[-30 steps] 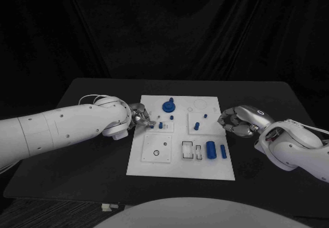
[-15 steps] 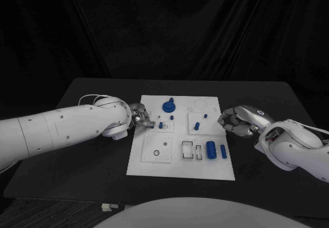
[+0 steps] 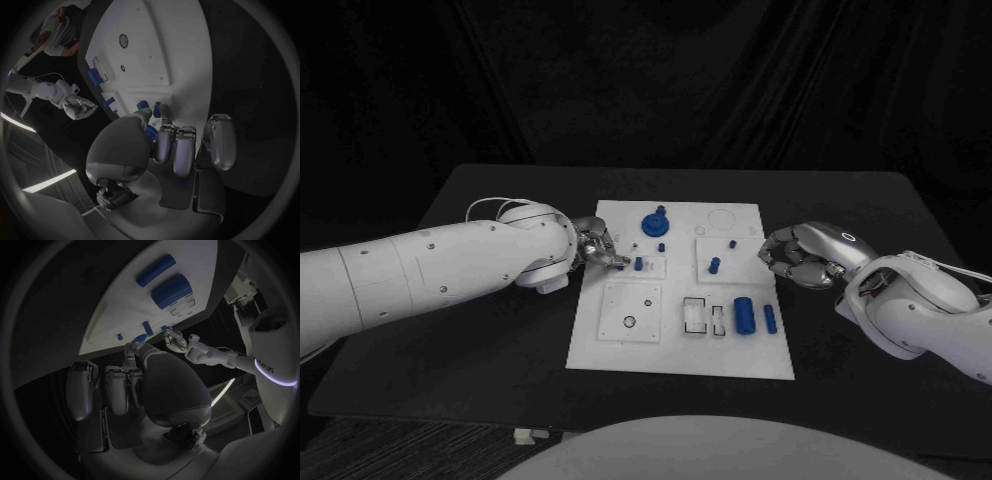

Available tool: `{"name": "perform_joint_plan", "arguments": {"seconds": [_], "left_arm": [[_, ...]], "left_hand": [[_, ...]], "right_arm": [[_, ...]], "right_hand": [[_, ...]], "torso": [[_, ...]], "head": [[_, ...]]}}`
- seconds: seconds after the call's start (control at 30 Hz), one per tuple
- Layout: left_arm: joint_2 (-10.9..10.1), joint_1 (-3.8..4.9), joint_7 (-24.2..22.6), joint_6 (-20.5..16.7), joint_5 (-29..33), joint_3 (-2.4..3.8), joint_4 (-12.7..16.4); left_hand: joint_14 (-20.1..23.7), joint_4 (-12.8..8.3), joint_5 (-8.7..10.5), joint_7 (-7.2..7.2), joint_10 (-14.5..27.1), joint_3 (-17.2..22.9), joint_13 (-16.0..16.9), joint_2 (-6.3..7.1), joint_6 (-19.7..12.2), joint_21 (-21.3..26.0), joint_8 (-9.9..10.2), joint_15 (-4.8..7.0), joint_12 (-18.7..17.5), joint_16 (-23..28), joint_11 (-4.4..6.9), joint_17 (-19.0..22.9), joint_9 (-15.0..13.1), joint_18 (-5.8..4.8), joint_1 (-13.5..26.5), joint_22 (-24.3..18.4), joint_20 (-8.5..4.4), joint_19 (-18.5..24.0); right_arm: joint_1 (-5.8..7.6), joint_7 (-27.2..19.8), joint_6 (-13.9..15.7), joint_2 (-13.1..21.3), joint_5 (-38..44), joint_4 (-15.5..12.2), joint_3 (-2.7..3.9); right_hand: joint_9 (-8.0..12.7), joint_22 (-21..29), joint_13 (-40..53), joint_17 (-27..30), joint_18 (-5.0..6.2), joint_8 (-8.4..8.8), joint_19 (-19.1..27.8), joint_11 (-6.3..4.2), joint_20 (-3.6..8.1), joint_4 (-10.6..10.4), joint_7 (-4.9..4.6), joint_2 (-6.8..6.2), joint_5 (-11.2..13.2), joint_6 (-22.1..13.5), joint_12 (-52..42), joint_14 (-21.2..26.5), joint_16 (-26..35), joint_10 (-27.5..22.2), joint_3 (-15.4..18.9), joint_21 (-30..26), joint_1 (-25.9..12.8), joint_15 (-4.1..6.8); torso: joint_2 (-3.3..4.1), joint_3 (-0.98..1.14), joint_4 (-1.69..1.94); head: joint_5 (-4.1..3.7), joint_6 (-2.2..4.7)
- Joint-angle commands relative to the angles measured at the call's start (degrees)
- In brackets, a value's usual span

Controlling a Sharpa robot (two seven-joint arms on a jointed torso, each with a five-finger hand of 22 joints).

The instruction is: Assemble the parts on the task board

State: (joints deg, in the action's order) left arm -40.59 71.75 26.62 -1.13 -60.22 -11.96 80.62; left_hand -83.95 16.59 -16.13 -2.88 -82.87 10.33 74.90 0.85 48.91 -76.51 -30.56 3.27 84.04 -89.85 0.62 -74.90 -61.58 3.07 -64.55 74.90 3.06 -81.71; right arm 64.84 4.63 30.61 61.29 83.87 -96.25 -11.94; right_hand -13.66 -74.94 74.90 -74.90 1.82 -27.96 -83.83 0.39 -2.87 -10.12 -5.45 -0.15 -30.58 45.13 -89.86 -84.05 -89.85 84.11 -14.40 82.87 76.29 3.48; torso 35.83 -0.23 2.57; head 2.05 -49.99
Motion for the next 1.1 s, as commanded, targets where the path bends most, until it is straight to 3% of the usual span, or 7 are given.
{"name": "perform_joint_plan", "arguments": {"seconds": [0.03,0.27,0.47,0.8,0.93,1.0,1.1], "left_arm": [[0.17,-0.26,0.42,1.3,-0.37,-0.25,-0.17],[0.19,-0.26,0.5,1.79,-0.37,-0.25,-0.24],[0.16,-0.27,0.53,1.82,-0.37,-0.25,-0.36],[-0.35,-0.27,0.21,0.04,-0.37,-0.25,-0.12],[-1.84,-0.2,-1.61,-4.61,-2.88,-0.23,1.19],[-2.76,0.12,-3.02,-7.21,-4.68,-0.21,2.13],[-3.72,0.99,-5.45,-10.57,-6.92,-0.2,3.12]], "left_hand": [[-6.05,0.02,3.14,-0.54,0.01,-1.5,8.25,-0.49,0.28,0.32,1.18,-0.58,0.25,-0.15,-0.41,-15.1,1.44,0.28,2.06,10.62,0.59,-0.06],[-6.05,0.13,8.92,-0.8,0.01,-5.33,8.25,-1.14,0.99,0.4,2.1,-0.84,0.29,-0.15,-0.71,-15.1,2.94,0.31,6.67,10.61,0.87,-0.06],[-6.05,0.25,9.52,-0.86,0.06,-7.33,8.21,-2.06,1.23,0.41,2.3,-0.9,0.28,-0.15,-0.78,-15.1,3.42,0.31,8.91,10.62,0.97,-0.07],[-6.05,0.24,8.99,-0.86,0.03,-8.52,8.24,-3.13,1.41,0.35,2.25,-0.94,0.32,-0.15,-0.8,-15.1,3.58,0.29,10.4,10.65,1.01,-0.12],[-6.05,0.12,6.61,-0.71,-0.15,-9.32,8.39,-3.49,1.49,0.08,1.59,-0.87,0.47,-0.15,-0.69,-15.1,3.21,0.24,9.81,10.73,0.97,-0.3],[-6.05,0.18,3.63,-0.52,-0.76,-10.76,8.87,-2.99,1.32,-0.56,0.22,-0.67,0.92,-0.15,-0.48,-15.1,2.2,0.11,9.72,10.92,0.8,-0.74],[-6.05,0.13,3.98,-0.44,-1.41,-12.18,9.41,-2.26,0.8,-1.09,-0.98,-0.53,1.39,-0.15,-0.39,-15.1,1.13,-0.02,9.48,11.08,0.7,-1.12]], "right_arm": [[-0.14,0.79,0.26,0.04,0.3,-0.07,0.02],[-0.14,0.87,0.19,-0.03,0.3,-0.04,0.02],[-0.14,0.91,0.13,-0.04,0.3,-0.03,0.02],[-0.14,0.9,0.09,0.02,0.3,-0.06,0.02],[-0.14,0.9,0.24,0.29,0.3,-0.23,0.03],[-0.13,0.89,0.48,0.53,0.3,-0.37,0.03],[-0.11,0.81,0.98,0.94,0.3,-0.64,0.03]], "right_hand": [[-0.02,-12.47,15.1,-14.98,0.13,-0.07,-2.61,0.38,-0.39,-0.03,-0.27,0.11,-0.37,0.17,-0.14,-5.92,-0.08,5.89,-0.22,-0.28,0.4,-0.5],[-0.02,-12.47,15.1,-14.98,0.13,-0.07,-2.61,0.38,-0.39,-0.03,-0.27,0.11,-0.37,0.17,-0.14,-5.92,-0.08,5.89,-0.22,-0.28,0.4,-0.5],[-0.02,-12.47,15.1,-14.98,0.13,-0.07,-2.61,0.38,-0.39,-0.03,-0.27,0.11,-0.37,0.17,-0.14,-5.92,-0.08,5.89,-0.22,-0.28,0.4,-0.5],[-0.02,-12.45,15.1,-14.95,0.14,-0.06,-2.59,0.4,-0.4,0.01,-0.27,0.1,-0.38,0.2,-0.14,-5.91,-0.06,5.89,-0.24,-0.33,0.38,-0.51],[-0.02,-12.45,15.1,-14.95,0.14,-0.06,-2.59,0.4,-0.4,0.01,-0.27,0.1,-0.38,0.2,-0.14,-5.91,-0.06,5.89,-0.24,-0.33,0.38,-0.51],[-0.02,-12.45,15.1,-14.95,0.14,-0.06,-2.59,0.4,-0.4,0.01,-0.27,0.1,-0.38,0.2,-0.14,-5.91,-0.06,5.89,-0.24,-0.33,0.38,-0.51],[-0.02,-12.45,15.1,-14.97,0.15,-0.06,-2.58,0.4,-0.4,0.04,-0.27,0.09,-0.39,0.2,-0.14,-5.92,-0.07,5.89,-0.26,-0.35,0.39,-0.52]], "torso": [[0.01,-0.01,-0.01],[-0.01,-0.02,0.01],[0.03,0.0,-0.01],[0.02,0.0,0.03],[0.01,0.0,0.02],[-0.02,0.01,0.01],[-0.01,0.0,0.01]], "head": [[0.02,-0.01],[0.06,-0.01],[0.13,-0.01],[-0.07,-0.01],[-0.24,-0.01],[-0.29,-0.01],[-0.24,-0.01]]}}
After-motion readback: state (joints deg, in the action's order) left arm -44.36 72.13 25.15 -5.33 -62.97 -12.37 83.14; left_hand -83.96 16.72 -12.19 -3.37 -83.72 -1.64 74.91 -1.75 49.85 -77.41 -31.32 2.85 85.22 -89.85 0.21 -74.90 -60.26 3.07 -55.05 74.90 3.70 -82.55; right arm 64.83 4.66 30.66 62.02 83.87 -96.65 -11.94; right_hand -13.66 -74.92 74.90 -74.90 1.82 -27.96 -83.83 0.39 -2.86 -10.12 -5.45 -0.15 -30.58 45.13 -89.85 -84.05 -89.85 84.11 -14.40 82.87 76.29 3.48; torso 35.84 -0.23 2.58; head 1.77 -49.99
